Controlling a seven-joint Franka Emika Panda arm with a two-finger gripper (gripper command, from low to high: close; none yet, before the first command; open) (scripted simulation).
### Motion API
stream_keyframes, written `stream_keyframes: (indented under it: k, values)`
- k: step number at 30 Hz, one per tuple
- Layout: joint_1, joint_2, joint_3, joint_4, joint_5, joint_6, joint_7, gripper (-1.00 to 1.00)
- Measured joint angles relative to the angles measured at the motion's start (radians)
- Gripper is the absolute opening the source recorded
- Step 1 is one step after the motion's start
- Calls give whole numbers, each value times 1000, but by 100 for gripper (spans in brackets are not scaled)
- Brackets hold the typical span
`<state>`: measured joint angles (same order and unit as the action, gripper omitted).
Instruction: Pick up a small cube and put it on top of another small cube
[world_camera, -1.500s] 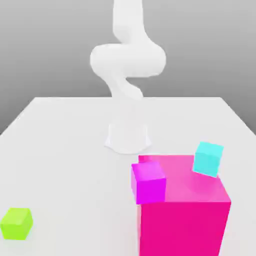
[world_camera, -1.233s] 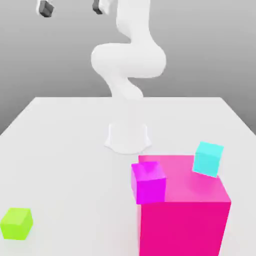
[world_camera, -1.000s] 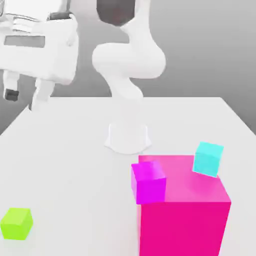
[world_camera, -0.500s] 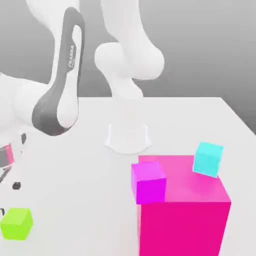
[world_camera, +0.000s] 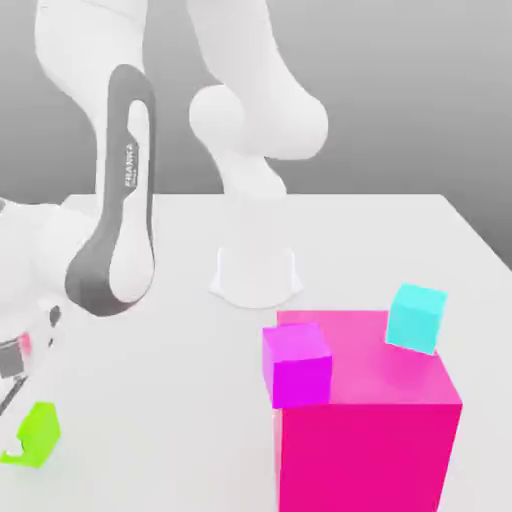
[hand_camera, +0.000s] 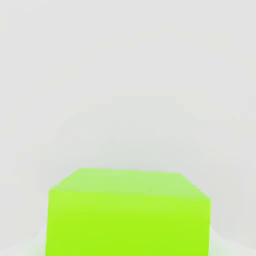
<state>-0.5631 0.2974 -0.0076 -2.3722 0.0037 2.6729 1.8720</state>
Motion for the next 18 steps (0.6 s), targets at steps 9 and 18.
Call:
stream_keyframes:
  k: [9,18]
  values:
    - [264,-276,113,137,-12,-399,503,-100]
    - [427,-373,208,149,11,-522,834,-100]
